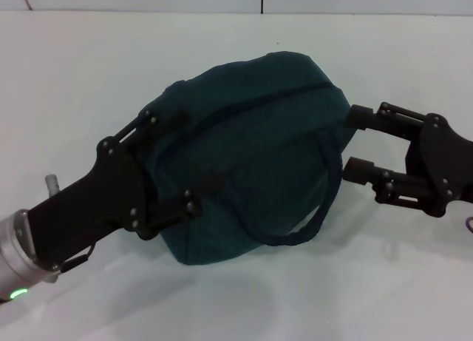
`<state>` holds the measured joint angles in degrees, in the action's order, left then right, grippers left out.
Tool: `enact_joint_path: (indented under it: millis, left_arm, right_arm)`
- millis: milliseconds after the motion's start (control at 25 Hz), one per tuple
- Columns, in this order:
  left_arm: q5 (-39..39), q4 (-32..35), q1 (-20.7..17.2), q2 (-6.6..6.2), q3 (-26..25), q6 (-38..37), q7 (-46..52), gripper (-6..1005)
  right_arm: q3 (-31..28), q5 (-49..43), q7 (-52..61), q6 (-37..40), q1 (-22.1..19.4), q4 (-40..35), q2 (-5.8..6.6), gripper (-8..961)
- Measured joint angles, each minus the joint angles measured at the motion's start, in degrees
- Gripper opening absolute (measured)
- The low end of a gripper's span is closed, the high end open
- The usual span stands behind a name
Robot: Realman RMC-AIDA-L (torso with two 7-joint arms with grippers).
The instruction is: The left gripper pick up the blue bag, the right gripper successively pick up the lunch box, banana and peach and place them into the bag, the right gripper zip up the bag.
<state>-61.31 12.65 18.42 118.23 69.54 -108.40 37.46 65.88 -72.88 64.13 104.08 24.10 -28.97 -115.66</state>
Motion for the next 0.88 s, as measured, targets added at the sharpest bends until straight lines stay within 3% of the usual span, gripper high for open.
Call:
enact_joint_path:
  millis: [280, 880]
  left_arm:
    - [-0.8, 0.3, -0.3, 0.00, 0.2, 0.2, -0.1, 856]
    - [-9.4, 2.7, -0.2, -0.62, -0.1, -0.1, -1.3, 857]
  right_arm:
    - [0.9, -1.1, -0.5, -0.5, 0.2, -0.6, 0.33, 733]
    - [4.4, -6.8, -0.8, -1.1, -0.7, -7.4, 0.17, 722]
